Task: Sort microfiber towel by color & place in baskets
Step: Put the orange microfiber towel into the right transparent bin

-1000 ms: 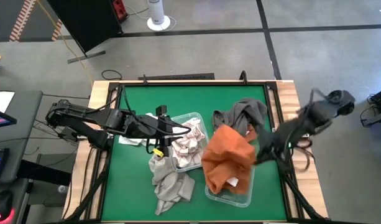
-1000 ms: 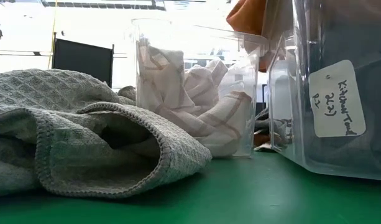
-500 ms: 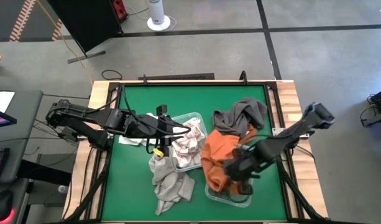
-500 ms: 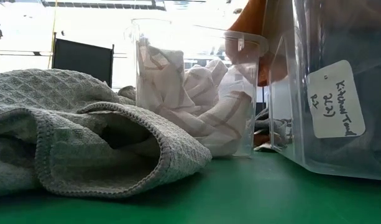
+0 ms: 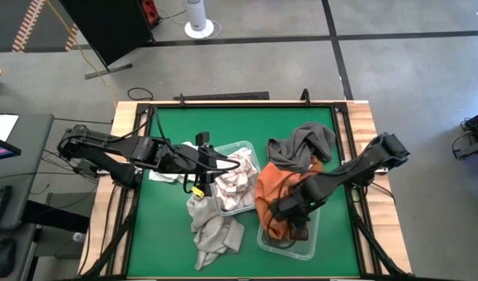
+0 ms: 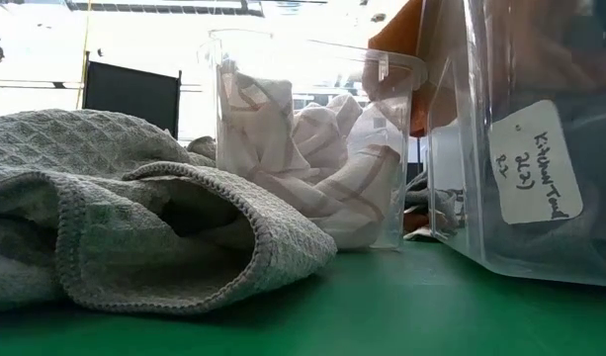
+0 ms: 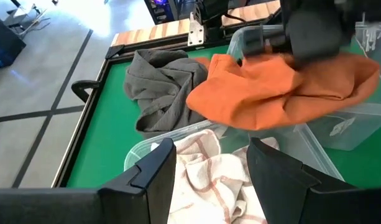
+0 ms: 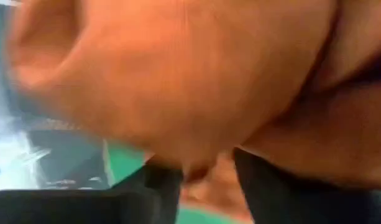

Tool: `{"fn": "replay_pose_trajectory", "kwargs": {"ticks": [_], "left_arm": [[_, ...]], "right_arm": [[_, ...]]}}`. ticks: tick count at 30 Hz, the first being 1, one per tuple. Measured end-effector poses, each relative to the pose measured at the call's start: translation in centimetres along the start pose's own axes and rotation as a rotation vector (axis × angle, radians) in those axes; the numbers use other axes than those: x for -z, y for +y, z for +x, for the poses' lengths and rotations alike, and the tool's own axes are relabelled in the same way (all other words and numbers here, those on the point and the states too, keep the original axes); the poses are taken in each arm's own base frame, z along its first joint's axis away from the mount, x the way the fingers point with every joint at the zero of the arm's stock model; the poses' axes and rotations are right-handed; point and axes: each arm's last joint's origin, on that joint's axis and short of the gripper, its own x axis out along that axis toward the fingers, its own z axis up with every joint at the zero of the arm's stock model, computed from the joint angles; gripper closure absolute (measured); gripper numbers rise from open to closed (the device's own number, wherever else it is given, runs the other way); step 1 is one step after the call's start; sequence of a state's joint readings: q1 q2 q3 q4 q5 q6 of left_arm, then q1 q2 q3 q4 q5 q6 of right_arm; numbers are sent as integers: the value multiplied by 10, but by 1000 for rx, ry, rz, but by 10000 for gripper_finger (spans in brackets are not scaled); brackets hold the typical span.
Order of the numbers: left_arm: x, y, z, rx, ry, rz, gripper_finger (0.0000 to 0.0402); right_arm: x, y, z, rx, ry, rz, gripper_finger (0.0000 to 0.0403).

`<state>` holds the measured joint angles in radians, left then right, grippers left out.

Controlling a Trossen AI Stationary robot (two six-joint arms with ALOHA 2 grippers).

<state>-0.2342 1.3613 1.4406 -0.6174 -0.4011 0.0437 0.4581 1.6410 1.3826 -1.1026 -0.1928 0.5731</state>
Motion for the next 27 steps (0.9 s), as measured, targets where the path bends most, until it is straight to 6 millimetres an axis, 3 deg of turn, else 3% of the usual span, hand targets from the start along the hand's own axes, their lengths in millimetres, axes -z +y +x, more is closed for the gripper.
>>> {"fn": "replay_pose_trajectory", "kwargs": {"ticks": [5,11,15,20,27], "left_arm": [[0,0,0,0,-1,-1,214],[0,0,0,1,-1,-15,214],[0,0,0,2,-1,-29,214],[1,0,0,2,5,-36,214],[4,0,0,3,43,-34,214]], "right_arm": [[16,9,-51,19,-99,34,148],[15,-1,-90,181,-373,19,132],[-7,-15,-91,239,-451,-40,131],[-37,-24,-75,293,-485,-114,131],[-56,-46,-43,386,-316,-98,132]]}}
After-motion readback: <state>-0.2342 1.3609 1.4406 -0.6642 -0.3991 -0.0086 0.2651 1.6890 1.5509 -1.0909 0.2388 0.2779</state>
